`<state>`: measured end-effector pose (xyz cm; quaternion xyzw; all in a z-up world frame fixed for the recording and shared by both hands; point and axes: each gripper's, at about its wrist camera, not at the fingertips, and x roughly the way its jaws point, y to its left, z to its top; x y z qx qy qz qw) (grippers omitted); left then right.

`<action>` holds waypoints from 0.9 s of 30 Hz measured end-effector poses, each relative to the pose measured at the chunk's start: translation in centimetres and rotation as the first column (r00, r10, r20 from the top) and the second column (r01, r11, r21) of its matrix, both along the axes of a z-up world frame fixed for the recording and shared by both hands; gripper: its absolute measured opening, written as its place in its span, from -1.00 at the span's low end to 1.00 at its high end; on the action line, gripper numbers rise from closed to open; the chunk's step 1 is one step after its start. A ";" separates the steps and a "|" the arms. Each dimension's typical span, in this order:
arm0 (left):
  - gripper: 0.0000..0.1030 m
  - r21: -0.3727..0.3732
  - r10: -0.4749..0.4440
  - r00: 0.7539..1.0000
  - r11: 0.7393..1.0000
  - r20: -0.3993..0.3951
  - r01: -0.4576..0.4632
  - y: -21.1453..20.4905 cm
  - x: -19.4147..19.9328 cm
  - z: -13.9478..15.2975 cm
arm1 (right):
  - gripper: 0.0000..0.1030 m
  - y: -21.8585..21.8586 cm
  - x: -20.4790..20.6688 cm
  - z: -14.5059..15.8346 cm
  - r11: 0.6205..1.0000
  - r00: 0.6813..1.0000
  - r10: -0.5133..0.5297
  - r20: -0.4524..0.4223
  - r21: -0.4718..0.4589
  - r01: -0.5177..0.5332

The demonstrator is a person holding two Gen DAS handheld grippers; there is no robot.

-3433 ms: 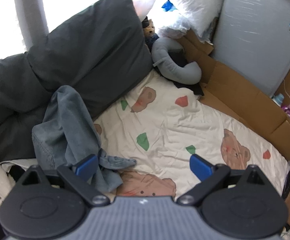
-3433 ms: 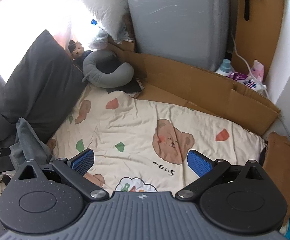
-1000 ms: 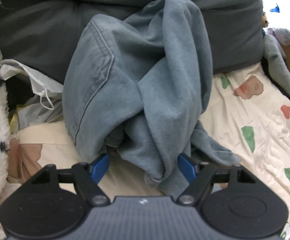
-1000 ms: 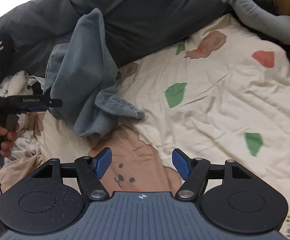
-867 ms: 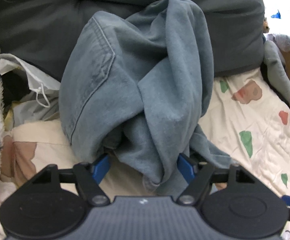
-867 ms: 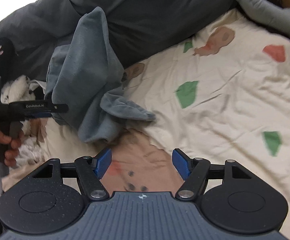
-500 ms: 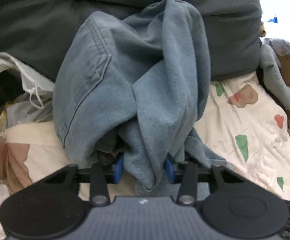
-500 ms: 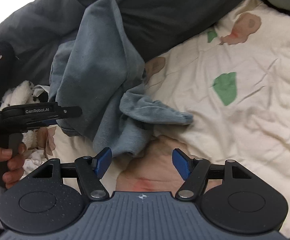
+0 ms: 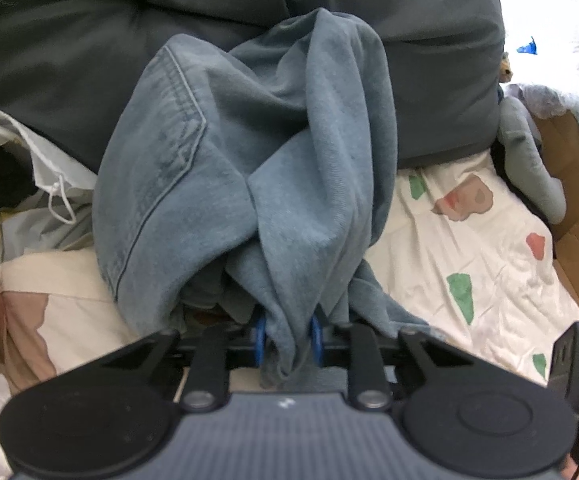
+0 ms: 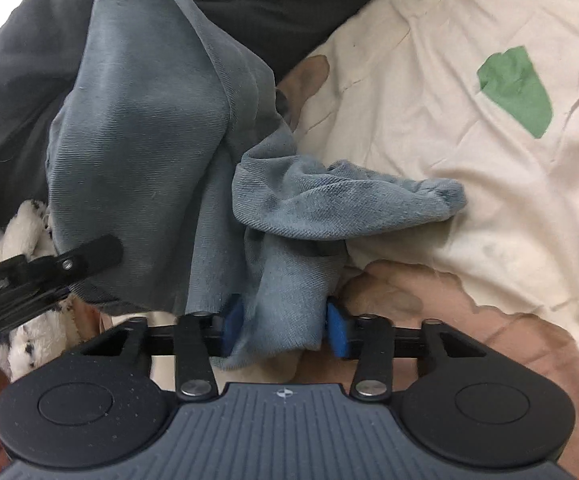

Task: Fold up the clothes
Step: 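Close the right gripper on a jeans leg hem while the left gripper closes on the waistband, then pull the jeans leg across the duvet with the right gripper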

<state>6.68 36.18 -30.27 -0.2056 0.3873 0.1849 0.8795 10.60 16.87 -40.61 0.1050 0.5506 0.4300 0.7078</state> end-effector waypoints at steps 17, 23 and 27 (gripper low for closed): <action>0.27 0.005 -0.074 0.997 0.997 -0.033 0.074 -1.3 -1.6 0.6 | -0.79 -8.3 0.1 4.7 0.991 0.997 0.069 0.038 -0.120 -0.064; 0.33 -0.006 -0.022 0.997 1.000 -0.074 0.021 -0.7 -2.7 -0.3 | -0.79 -14.7 0.7 6.9 0.976 0.997 0.063 0.044 -0.210 -0.052; 0.42 -0.007 0.022 0.995 1.000 -0.094 -0.023 0.2 -3.0 -0.7 | -0.79 -18.2 1.0 8.1 0.968 0.998 0.043 0.055 -0.250 -0.028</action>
